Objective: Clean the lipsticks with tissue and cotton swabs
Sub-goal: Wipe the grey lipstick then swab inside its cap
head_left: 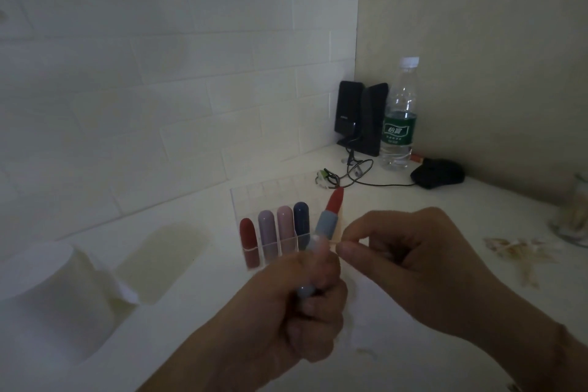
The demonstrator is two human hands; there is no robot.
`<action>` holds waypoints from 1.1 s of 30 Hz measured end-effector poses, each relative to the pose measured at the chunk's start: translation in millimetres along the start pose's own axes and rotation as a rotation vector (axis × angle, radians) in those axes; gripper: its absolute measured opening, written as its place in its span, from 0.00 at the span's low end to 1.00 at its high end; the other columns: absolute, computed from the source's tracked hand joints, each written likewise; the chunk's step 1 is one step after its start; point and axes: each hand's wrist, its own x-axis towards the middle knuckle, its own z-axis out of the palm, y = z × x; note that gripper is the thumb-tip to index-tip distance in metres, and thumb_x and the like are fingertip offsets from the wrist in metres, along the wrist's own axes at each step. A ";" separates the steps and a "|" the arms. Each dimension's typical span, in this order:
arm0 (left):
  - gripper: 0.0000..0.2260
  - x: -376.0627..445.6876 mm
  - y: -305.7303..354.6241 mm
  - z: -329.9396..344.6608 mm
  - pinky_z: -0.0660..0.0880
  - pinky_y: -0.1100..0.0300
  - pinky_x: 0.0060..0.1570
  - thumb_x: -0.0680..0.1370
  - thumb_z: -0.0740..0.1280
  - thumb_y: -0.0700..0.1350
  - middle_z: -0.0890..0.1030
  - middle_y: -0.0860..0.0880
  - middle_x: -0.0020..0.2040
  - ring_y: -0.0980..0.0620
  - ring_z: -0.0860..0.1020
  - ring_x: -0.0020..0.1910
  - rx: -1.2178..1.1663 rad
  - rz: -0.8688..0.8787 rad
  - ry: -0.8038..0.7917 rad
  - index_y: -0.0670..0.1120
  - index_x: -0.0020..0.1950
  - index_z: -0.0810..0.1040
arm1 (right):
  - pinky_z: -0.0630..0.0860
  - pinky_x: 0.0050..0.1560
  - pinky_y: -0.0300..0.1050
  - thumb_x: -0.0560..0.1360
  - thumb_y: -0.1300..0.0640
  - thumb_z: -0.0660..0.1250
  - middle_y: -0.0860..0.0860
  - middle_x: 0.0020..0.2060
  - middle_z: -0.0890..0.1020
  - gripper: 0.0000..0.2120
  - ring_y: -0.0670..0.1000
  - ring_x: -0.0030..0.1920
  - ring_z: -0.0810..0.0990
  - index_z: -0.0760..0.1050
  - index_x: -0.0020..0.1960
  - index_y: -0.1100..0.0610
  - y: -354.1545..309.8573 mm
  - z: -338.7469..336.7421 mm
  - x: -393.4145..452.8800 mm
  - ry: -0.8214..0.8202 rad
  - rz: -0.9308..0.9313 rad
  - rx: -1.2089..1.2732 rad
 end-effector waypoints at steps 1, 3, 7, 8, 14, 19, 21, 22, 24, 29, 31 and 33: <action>0.20 -0.2 -0.8 -0.7 0.57 0.69 0.22 0.66 0.79 0.53 0.62 0.52 0.27 0.59 0.59 0.21 0.055 0.016 -0.020 0.48 0.34 0.69 | 0.60 0.26 0.25 0.73 0.49 0.67 0.43 0.20 0.65 0.04 0.43 0.21 0.64 0.76 0.39 0.46 0.2 -0.5 0.5 0.020 0.004 -0.010; 0.21 -0.5 -1.5 0.1 0.58 0.71 0.22 0.67 0.79 0.49 0.63 0.52 0.27 0.60 0.60 0.20 0.116 0.028 -0.012 0.49 0.34 0.64 | 0.61 0.26 0.25 0.73 0.49 0.66 0.43 0.20 0.65 0.04 0.43 0.20 0.65 0.76 0.40 0.46 0.2 -2.0 1.4 0.048 0.014 -0.017; 0.22 -2.6 -1.4 0.6 0.59 0.71 0.21 0.64 0.80 0.45 0.62 0.53 0.25 0.60 0.61 0.19 0.109 0.001 0.017 0.50 0.36 0.65 | 0.58 0.27 0.25 0.73 0.50 0.68 0.43 0.21 0.64 0.04 0.43 0.21 0.63 0.77 0.40 0.46 0.0 -0.7 0.0 -0.037 -0.041 0.027; 0.23 -2.9 -0.7 1.1 0.59 0.71 0.21 0.64 0.80 0.45 0.62 0.53 0.24 0.60 0.60 0.19 0.107 -0.002 0.008 0.50 0.36 0.63 | 0.58 0.27 0.25 0.73 0.50 0.68 0.43 0.20 0.64 0.04 0.43 0.21 0.63 0.76 0.39 0.46 0.0 -0.2 0.1 -0.020 -0.035 0.022; 0.15 -2.5 0.2 1.5 0.55 0.70 0.21 0.66 0.72 0.45 0.61 0.52 0.21 0.59 0.58 0.18 0.107 -0.010 0.065 0.48 0.28 0.66 | 0.58 0.27 0.25 0.74 0.51 0.68 0.43 0.21 0.65 0.04 0.43 0.21 0.63 0.77 0.40 0.47 0.5 -0.7 -0.3 -0.046 -0.055 0.019; 0.13 -2.6 3.5 1.2 0.55 0.68 0.23 0.66 0.68 0.43 0.61 0.51 0.22 0.57 0.58 0.19 0.058 0.007 0.044 0.46 0.27 0.64 | 0.59 0.26 0.25 0.74 0.50 0.68 0.42 0.20 0.65 0.04 0.43 0.20 0.63 0.77 0.40 0.47 0.6 -0.7 -1.0 -0.044 -0.037 0.008; 0.12 -1.9 3.4 -0.4 0.54 0.68 0.23 0.66 0.66 0.43 0.62 0.50 0.23 0.57 0.57 0.20 0.045 0.009 0.016 0.46 0.27 0.64 | 0.59 0.27 0.25 0.74 0.51 0.68 0.43 0.21 0.65 0.04 0.42 0.21 0.63 0.78 0.40 0.47 1.0 -0.4 -1.2 -0.040 -0.057 -0.001; 0.11 -1.5 3.0 -1.1 0.54 0.67 0.24 0.66 0.65 0.43 0.62 0.50 0.23 0.56 0.56 0.20 0.040 0.002 -0.009 0.46 0.27 0.64 | 0.59 0.27 0.25 0.74 0.51 0.68 0.43 0.21 0.65 0.04 0.42 0.20 0.63 0.78 0.40 0.48 1.4 -0.5 -0.7 -0.016 -0.051 -0.002; 0.11 -0.1 1.8 -2.1 0.53 0.66 0.24 0.67 0.64 0.43 0.62 0.50 0.24 0.55 0.56 0.22 0.042 -0.014 -0.064 0.46 0.28 0.63 | 0.59 0.27 0.24 0.74 0.50 0.68 0.43 0.21 0.66 0.05 0.42 0.20 0.64 0.77 0.40 0.49 0.4 -0.7 0.3 0.004 -0.038 0.000; 0.11 -0.4 0.1 -1.6 0.53 0.64 0.25 0.69 0.61 0.44 0.59 0.49 0.26 0.54 0.56 0.23 0.062 -0.045 -0.202 0.46 0.31 0.60 | 0.59 0.27 0.25 0.74 0.51 0.68 0.42 0.21 0.66 0.04 0.41 0.21 0.63 0.76 0.40 0.45 -2.2 0.0 -0.5 -0.051 -0.073 0.079; 0.11 -0.5 -0.2 -1.7 0.53 0.64 0.25 0.69 0.60 0.44 0.59 0.49 0.26 0.54 0.56 0.23 0.062 -0.053 -0.228 0.46 0.31 0.60 | 0.59 0.27 0.24 0.74 0.52 0.67 0.42 0.21 0.66 0.05 0.41 0.20 0.63 0.75 0.40 0.45 -1.8 -0.9 0.2 -0.002 -0.050 0.071; 0.09 -0.1 -0.7 -1.5 0.53 0.64 0.25 0.69 0.58 0.44 0.60 0.49 0.26 0.54 0.56 0.23 0.062 -0.052 -0.240 0.46 0.31 0.60 | 0.59 0.27 0.24 0.74 0.51 0.68 0.41 0.21 0.66 0.05 0.41 0.21 0.63 0.75 0.40 0.44 -2.3 -0.6 -0.7 -0.035 -0.066 0.095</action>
